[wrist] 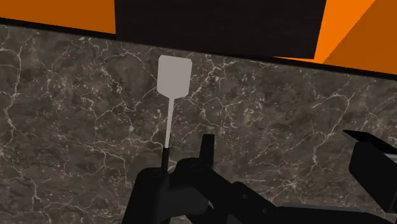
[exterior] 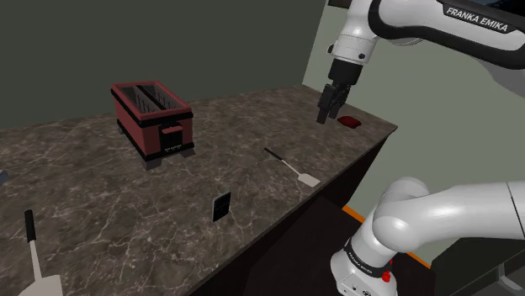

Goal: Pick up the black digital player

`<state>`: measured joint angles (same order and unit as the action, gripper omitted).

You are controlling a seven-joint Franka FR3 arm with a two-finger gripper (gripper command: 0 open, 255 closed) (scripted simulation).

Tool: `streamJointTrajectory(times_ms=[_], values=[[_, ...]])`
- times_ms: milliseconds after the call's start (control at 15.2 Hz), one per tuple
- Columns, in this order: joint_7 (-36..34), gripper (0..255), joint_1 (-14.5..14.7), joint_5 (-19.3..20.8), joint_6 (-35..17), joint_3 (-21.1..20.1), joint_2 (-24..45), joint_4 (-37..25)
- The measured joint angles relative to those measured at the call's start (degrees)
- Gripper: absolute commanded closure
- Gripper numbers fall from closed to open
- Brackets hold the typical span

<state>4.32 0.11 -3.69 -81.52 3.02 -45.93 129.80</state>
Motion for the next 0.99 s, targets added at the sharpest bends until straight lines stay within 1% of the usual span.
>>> streamJointTrajectory(times_ms=[132, 330, 726, 990], values=[[-0.81, 0, 0.02, -0.36, -0.67, -0.64, -0.09, 0.67], [-5.29, 0, 0.2, -2.37, -3.68, -4.2, -0.25, 3.24], [-15.79, 0, 0.89, -7.0, -11.88, -12.9, 0.92, 8.73], [-23.25, 0, 1.24, -9.77, -17.66, -19.33, 4.59, 9.77]])
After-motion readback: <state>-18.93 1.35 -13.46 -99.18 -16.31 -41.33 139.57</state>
